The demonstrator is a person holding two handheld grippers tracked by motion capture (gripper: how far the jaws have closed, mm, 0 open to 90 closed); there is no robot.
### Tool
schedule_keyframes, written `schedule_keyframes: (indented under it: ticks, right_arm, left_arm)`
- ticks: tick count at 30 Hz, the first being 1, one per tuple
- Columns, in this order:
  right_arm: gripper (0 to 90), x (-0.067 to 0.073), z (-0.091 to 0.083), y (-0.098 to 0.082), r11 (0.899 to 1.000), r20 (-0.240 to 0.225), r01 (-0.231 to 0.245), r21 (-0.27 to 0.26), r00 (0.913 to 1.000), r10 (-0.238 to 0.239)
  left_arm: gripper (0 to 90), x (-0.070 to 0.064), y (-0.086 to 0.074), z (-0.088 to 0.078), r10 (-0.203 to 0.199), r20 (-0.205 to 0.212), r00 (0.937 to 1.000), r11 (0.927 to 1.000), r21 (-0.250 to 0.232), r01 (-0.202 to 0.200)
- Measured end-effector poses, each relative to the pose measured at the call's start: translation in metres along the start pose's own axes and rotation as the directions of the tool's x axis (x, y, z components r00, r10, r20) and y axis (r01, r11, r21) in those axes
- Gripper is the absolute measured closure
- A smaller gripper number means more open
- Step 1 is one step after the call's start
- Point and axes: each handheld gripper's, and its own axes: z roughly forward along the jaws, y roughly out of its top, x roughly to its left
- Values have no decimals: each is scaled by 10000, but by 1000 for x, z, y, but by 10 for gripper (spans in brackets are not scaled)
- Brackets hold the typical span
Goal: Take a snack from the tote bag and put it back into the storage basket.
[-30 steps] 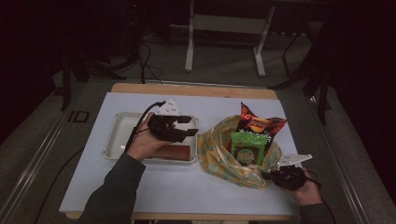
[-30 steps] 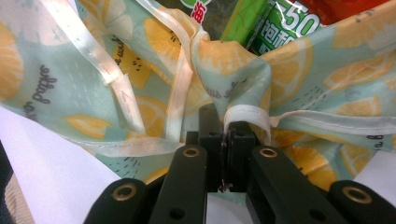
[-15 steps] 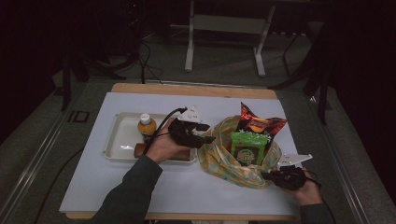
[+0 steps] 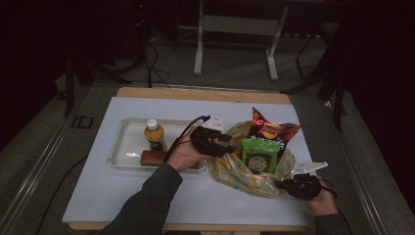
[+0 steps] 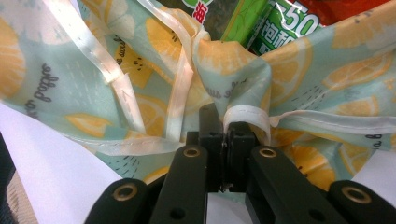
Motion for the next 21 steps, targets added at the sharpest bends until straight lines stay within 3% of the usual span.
schedule_keyframes:
  ticks: [13,21]
  right_arm:
    - [884,0,0,0,10000,-20,8,7,10000,-8]
    - [884,0,-1,0,10000,-26,-4,10,10000,4]
  left_arm:
    - [548,-4,5,27,48,76,10000,9974,723,-54]
    - [519,-3,6,37,66,-102,9999,9934,1145,-54]
